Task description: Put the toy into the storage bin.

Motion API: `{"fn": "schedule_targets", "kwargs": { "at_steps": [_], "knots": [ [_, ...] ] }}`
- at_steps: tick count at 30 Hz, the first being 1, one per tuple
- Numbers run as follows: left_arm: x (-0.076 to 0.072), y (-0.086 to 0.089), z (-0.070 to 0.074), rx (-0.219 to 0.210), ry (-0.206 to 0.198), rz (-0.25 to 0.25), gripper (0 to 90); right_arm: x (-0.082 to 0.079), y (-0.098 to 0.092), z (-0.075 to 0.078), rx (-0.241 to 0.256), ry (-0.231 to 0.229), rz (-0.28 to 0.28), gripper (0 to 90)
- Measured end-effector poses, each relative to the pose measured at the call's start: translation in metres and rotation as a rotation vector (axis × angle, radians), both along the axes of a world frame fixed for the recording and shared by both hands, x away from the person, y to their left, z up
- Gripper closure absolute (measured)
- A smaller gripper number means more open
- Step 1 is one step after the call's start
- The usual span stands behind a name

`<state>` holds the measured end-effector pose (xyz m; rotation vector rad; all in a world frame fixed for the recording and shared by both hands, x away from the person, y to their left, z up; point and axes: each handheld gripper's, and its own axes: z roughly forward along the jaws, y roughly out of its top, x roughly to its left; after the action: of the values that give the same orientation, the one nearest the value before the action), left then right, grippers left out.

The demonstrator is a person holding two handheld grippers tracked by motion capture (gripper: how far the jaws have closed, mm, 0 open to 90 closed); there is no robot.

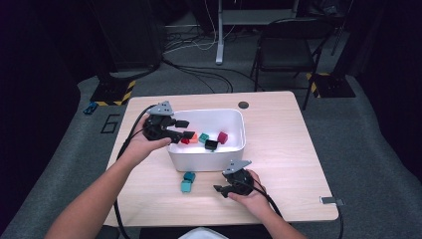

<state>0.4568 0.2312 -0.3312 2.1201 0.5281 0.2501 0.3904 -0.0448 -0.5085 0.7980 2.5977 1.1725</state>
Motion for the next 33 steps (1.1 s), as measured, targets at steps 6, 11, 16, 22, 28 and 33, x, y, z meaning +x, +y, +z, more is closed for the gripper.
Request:
{"fn": "schedule_targets", "kwargs": {
  "at_steps": [6, 11, 16, 22, 28, 33],
  "knots": [
    [-0.022, 0.014, 0.0, -0.011, 0.003, -0.034, 49.9, 0.0, 0.0, 0.0, 0.0, -0.001, 0.003, 38.0],
    [-0.035, 0.025, -0.003, -0.014, 0.0, -0.035, 50.0, 0.0, 0.0, 0.0, 0.0, -0.002, 0.001, 38.0],
    [-0.047, 0.034, -0.013, -0.009, 0.009, -0.031, 50.3, -0.001, 0.001, 0.0, -0.005, -0.003, 0.002, 38.0],
    [-0.059, 0.04, -0.032, 0.017, 0.031, -0.028, 50.5, -0.001, 0.001, 0.0, -0.001, -0.001, -0.004, 38.0],
    [-0.065, 0.042, -0.057, 0.025, 0.045, -0.025, 50.5, -0.001, 0.002, 0.0, 0.001, -0.007, 0.002, 38.0],
    [-0.069, 0.042, -0.082, 0.041, 0.059, -0.017, 50.5, -0.001, 0.002, 0.0, -0.003, -0.008, 0.003, 38.0]
  ]
}}
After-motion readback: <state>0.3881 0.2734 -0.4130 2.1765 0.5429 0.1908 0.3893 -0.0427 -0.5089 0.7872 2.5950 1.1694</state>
